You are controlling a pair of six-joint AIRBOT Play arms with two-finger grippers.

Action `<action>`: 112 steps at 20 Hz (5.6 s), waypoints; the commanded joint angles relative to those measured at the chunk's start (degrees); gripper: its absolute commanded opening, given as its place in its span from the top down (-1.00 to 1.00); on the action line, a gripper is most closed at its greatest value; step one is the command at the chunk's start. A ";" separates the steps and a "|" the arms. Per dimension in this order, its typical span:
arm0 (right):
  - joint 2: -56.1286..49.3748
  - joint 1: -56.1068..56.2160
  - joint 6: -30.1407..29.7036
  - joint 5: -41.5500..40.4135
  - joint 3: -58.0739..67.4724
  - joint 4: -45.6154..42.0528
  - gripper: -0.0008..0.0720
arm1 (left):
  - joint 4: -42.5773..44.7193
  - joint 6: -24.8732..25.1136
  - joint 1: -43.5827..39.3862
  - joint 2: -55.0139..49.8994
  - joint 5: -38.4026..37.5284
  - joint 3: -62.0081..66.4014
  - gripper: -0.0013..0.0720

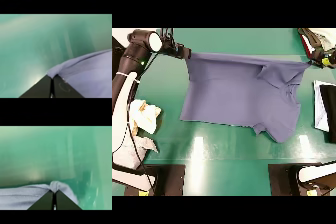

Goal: Fold the shirts.

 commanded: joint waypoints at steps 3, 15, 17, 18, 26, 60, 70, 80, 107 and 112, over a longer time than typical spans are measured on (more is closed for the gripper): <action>-0.81 0.57 -4.76 0.70 -1.29 -0.26 0.93 | 1.22 -0.04 2.95 -2.82 1.70 -0.39 0.88; 2.80 7.23 -4.70 2.80 -22.45 0.17 0.89 | -2.51 5.38 3.80 -3.02 -4.37 -13.03 0.64; 2.89 7.04 -4.26 5.20 -21.90 0.28 0.07 | -2.03 4.48 3.82 -3.02 -9.18 -12.72 -0.45; 2.95 6.54 -4.26 7.82 -20.92 0.39 0.02 | -1.14 3.87 3.82 -2.97 -12.70 -12.15 -0.45; 19.87 -3.23 -7.82 19.56 -31.98 10.25 0.02 | -11.85 2.43 9.35 11.58 -22.18 -26.25 -0.45; 37.05 -7.82 -5.49 10.69 -74.29 17.49 -0.40 | -24.70 5.95 11.23 23.30 -13.11 -54.53 0.88; 41.62 -2.99 -4.24 17.94 -65.00 7.02 0.92 | -19.26 4.33 11.26 30.47 -16.15 -54.53 0.89; 54.03 -5.57 -2.71 29.92 -52.19 2.80 0.92 | -27.67 4.26 11.23 47.65 -31.12 -54.14 0.89; -2.29 -4.11 -5.49 19.71 -5.22 15.80 -0.46 | -26.14 3.98 11.26 5.33 -10.95 -17.88 -0.50; -2.25 -10.91 -8.50 24.70 -9.29 17.00 -0.81 | -26.95 5.99 11.23 5.31 -16.83 -17.75 0.88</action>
